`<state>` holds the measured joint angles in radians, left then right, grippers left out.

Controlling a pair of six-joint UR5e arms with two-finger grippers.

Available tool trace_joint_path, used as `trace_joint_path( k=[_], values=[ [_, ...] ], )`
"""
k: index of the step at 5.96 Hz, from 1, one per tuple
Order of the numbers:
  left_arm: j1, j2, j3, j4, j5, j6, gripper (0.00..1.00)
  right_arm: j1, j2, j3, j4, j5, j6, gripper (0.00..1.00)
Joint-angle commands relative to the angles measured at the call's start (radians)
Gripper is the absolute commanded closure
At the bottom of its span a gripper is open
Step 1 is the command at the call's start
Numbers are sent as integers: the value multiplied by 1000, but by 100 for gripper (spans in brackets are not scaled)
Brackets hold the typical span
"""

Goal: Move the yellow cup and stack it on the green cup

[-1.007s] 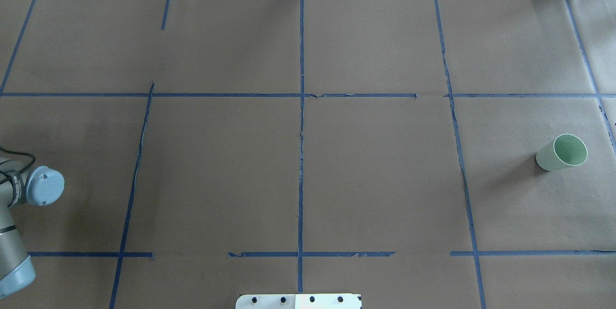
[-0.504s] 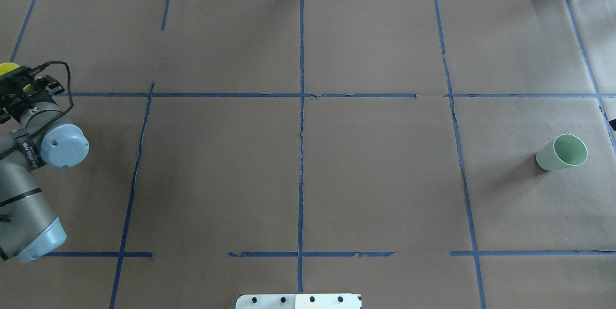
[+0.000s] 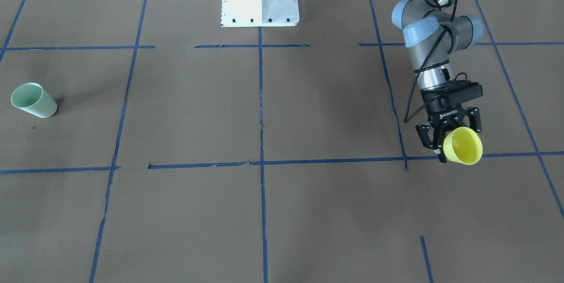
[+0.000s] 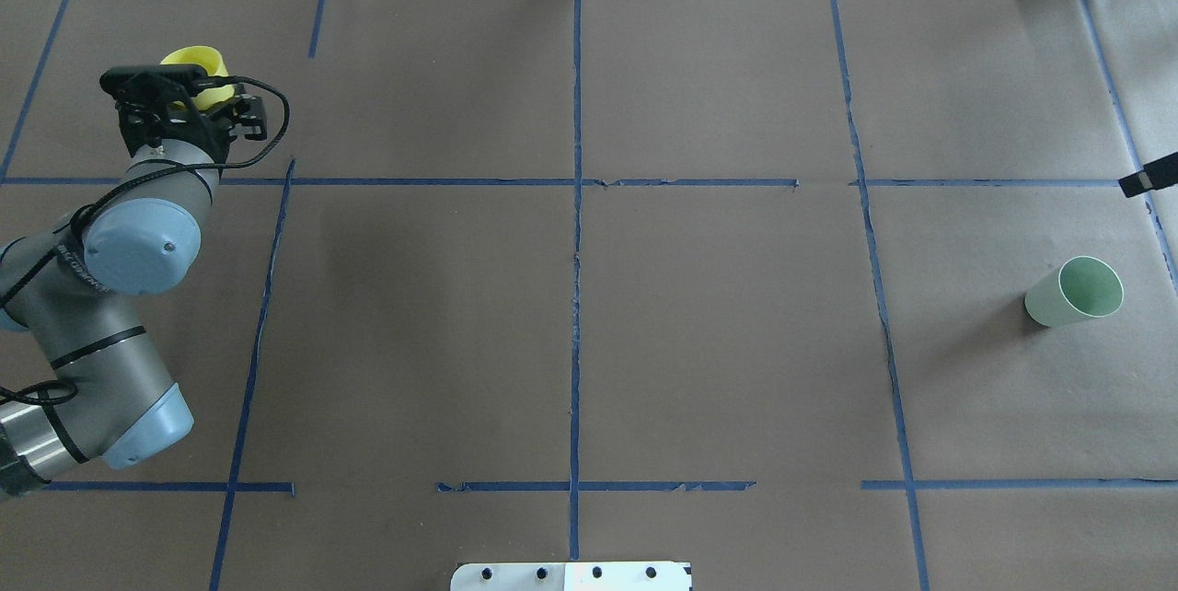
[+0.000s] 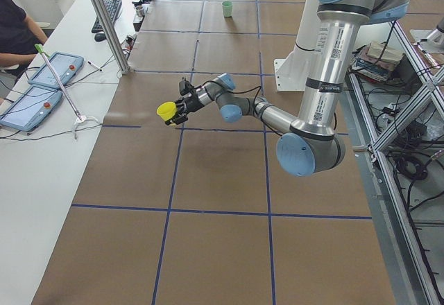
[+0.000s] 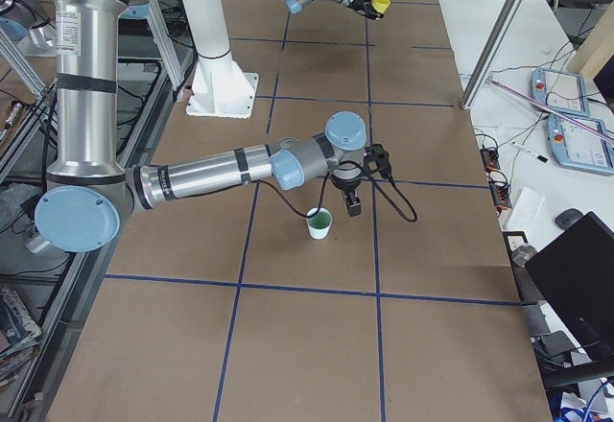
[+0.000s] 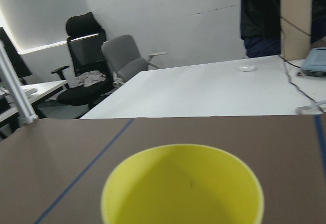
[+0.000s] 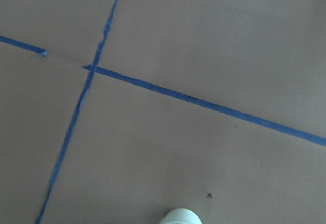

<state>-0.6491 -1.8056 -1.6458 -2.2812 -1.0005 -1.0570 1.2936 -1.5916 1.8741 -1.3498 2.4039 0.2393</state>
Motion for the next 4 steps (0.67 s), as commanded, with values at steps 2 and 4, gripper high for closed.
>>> trace_joint_path(
  k=[2, 4],
  values=[
    [44, -166, 1, -173, -305, 355, 92, -179, 268, -6, -3, -28, 362, 0],
    [123, -172, 9, -350, -479, 579, 92, -302, 393, -19, -6, -84, 526, 0]
  ],
)
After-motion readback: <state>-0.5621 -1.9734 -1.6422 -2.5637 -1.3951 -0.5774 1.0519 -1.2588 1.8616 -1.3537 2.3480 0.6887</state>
